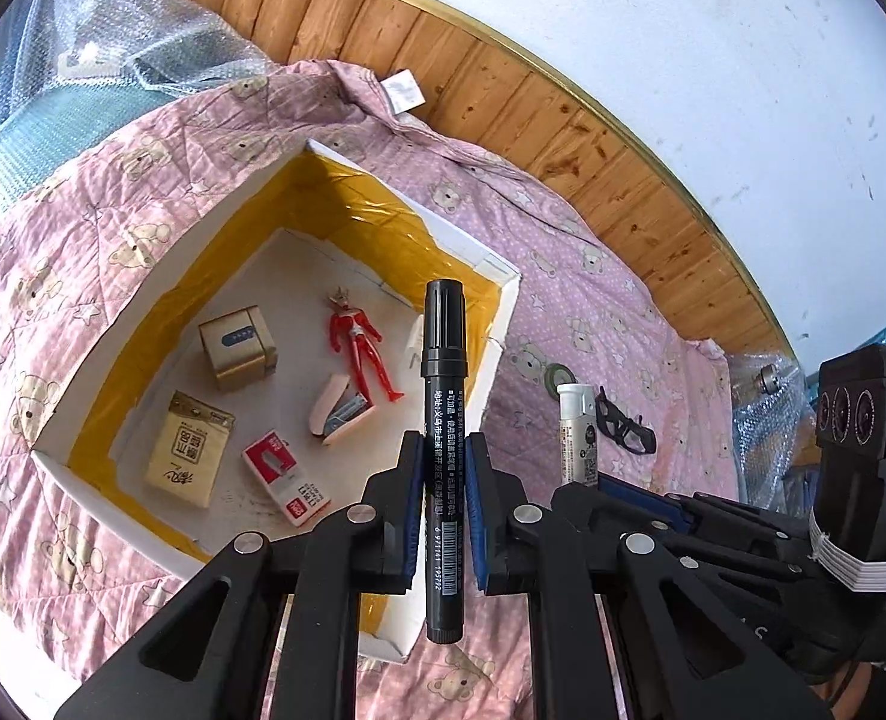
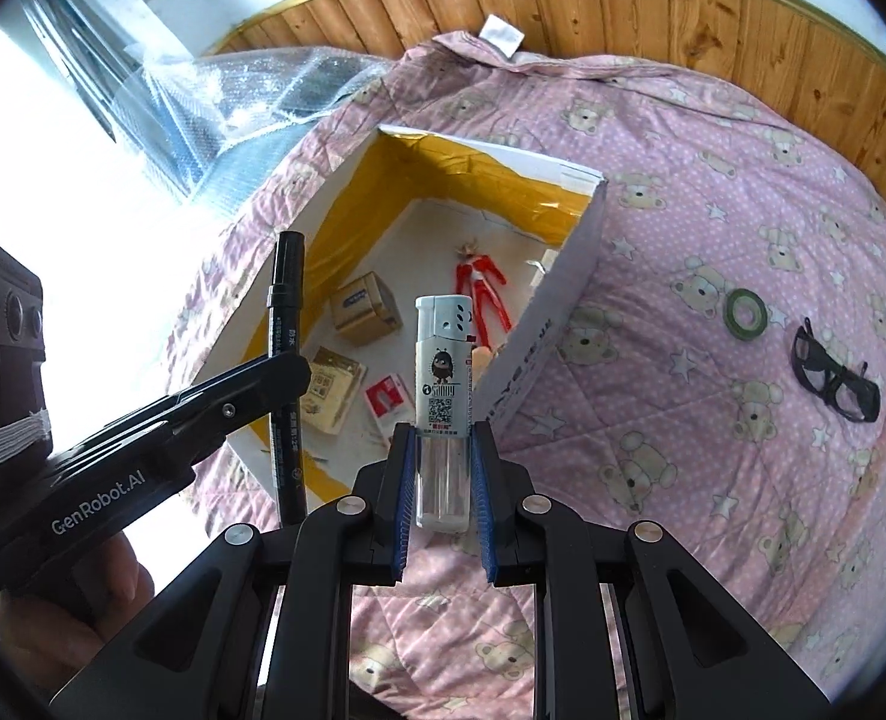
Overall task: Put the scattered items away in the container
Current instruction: 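Carry the marker and lighter over the white box with both grippers, then open both grippers to drop the marker and lighter into the box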
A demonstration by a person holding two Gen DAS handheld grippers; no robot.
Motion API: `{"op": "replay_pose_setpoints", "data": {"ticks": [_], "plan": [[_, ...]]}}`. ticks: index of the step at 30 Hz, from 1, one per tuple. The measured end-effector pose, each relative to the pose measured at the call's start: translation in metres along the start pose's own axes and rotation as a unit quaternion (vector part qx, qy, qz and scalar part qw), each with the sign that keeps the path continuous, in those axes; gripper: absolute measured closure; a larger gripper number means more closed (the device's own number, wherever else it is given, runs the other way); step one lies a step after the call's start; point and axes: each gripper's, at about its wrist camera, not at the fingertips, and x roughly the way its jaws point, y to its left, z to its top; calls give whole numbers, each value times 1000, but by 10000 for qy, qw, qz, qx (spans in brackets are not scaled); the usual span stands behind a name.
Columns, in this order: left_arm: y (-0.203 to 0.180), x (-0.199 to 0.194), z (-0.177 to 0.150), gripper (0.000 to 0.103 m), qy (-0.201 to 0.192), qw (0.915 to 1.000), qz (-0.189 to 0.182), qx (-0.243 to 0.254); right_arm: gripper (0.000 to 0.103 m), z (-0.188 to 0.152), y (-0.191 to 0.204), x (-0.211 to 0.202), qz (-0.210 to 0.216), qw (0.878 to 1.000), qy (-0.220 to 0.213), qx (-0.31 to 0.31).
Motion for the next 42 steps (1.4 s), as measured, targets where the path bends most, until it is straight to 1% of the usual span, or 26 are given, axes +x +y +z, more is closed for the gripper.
{"op": "replay_pose_setpoints", "data": {"ticks": [10, 19, 26, 32, 36, 42], "plan": [[24, -3, 20, 89, -148, 9996, 69, -226, 84, 25, 27, 10, 46, 9996, 18, -294], [40, 13, 48, 89, -184, 9992, 136, -323, 84, 50, 34, 25, 62, 9992, 81, -396], [46, 34, 71, 89, -88, 9994, 199, -258, 84, 64, 32, 40, 59, 9991, 160, -389], [54, 59, 90, 89, 125, 9994, 234, -211, 84, 73, 29, 53, 53, 9991, 227, -353], [60, 73, 100, 89, 245, 9992, 300, -123, 84, 80, 27, 63, 45, 9991, 274, -332], [64, 88, 115, 89, 325, 9988, 361, 18, 84, 94, 26, 75, 62, 9990, 316, -304]]}}
